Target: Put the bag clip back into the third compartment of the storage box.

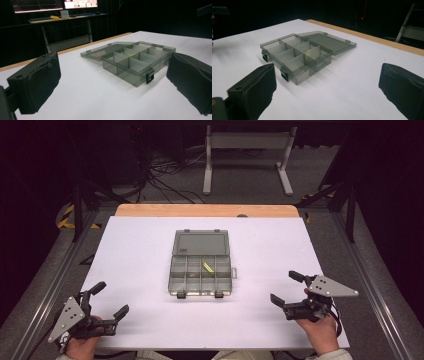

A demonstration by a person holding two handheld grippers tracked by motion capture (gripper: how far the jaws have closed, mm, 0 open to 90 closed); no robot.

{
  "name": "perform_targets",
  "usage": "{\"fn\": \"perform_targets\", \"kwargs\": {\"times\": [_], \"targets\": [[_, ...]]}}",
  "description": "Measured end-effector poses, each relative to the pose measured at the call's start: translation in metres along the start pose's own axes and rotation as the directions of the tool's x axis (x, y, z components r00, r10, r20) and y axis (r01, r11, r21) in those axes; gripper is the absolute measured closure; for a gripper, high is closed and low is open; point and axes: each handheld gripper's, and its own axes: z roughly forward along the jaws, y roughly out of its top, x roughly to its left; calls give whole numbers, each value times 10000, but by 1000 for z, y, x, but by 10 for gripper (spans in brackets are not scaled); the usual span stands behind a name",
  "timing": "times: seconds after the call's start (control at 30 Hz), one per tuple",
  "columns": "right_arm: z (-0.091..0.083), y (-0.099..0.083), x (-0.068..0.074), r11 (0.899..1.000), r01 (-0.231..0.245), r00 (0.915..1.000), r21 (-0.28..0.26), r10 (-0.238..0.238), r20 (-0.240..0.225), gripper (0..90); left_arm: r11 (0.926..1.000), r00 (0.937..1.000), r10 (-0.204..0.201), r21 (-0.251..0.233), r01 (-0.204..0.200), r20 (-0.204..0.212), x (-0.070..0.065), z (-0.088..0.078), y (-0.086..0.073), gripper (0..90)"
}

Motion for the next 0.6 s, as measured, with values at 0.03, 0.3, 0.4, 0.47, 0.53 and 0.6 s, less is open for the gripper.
{"fn": "perform_targets", "kwargs": {"times": [0.03, 0.3, 0.4, 0.47, 0.53, 0.6], "targets": [[-2, -7, 0, 10000, -49, 10000, -73, 49, 4, 19, 10000, 10000, -8, -8, 8, 0, 0, 0, 0, 0], [-5, -24, 0, 9997, -107, 9999, -222, 108, 31, 17, 10000, 9999, 46, -20, -46, 92, 0, 3, 1, 0], [-6, -28, 0, 9990, -235, 9997, -391, 237, 42, 17, 10000, 9999, -14, -39, 14, 116, 1, 5, 1, 0], [-6, -30, 0, 9989, -265, 9996, -374, 268, 63, 17, 10000, 9999, -5, -52, 6, 109, 1, 5, 1, 0], [-4, -34, 1, 9991, -291, 9995, -294, 294, 87, 17, 10000, 9999, 10, -29, -9, 150, 1, 6, 1, 0], [-2, -38, 2, 9994, -317, 9995, -138, 317, 40, 17, 10000, 9999, -13, -38, 13, 165, 1, 7, 1, 0]]}}
